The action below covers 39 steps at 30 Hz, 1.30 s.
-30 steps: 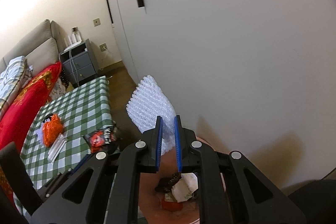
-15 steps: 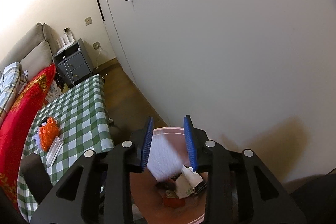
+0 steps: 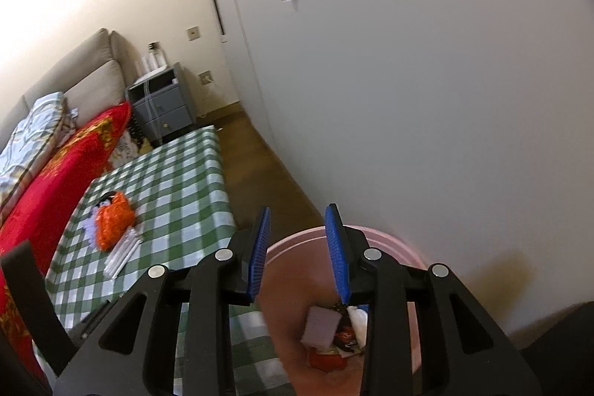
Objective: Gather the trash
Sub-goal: 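Move both tools back to the table toward the lavender net and straws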
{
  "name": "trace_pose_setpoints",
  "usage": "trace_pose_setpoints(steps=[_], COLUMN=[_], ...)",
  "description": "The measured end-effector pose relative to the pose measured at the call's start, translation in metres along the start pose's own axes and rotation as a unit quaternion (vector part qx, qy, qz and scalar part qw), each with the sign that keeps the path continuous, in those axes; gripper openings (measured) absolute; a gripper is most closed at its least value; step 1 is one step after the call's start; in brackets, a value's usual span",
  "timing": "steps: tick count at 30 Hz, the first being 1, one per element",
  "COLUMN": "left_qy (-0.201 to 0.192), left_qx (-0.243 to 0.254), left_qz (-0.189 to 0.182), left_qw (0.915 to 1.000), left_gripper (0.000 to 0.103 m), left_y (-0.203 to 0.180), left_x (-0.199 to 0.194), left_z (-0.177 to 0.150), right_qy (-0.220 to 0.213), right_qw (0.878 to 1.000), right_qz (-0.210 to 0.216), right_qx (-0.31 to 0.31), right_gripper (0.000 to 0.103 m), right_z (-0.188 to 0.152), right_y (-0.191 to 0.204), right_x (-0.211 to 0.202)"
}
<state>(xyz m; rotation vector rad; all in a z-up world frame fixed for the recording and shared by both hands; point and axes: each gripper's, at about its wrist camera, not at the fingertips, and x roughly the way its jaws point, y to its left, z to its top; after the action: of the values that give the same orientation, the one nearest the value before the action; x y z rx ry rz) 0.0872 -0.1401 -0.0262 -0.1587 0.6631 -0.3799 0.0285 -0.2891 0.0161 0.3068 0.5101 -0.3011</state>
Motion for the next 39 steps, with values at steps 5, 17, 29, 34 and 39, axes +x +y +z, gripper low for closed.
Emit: trace_pose_setpoints(steps=[5,17,29,34,39], left_qy=[-0.016,-0.058,-0.092,-0.106,-0.104], left_qx=[-0.015,-0.061,-0.119,-0.133,-0.136], left_qz=[0.031,0.112,0.209,0.233,0.235], left_qw=[0.9993,0.9902,0.9662,0.9575,0.9568], left_gripper=[0.023,0.022,0.018,0.018,0.018], left_y=[0.024,0.09,0.156,0.179,0.194], left_x=[-0.008,-0.034,-0.054,-0.063,-0.06], left_z=[0.005,0.01,0.029,0.04,0.052], right_qy=[0.004,0.021,0.047,0.072,0.12], right_qw=[1.0,0.994,0.98,0.972,0.96], right_qz=[0.022,0.096,0.179,0.211,0.238], right_qx=[-0.012,-0.043,-0.075,-0.072,-0.087], right_gripper=[0.032,0.022,0.02,0.021,0.024], right_z=[-0.007,-0.028,-0.041,-0.043,-0.055], right_y=[0.018,0.072,0.146,0.179,0.218], right_x=[0.007,0.03,0.065,0.091,0.122])
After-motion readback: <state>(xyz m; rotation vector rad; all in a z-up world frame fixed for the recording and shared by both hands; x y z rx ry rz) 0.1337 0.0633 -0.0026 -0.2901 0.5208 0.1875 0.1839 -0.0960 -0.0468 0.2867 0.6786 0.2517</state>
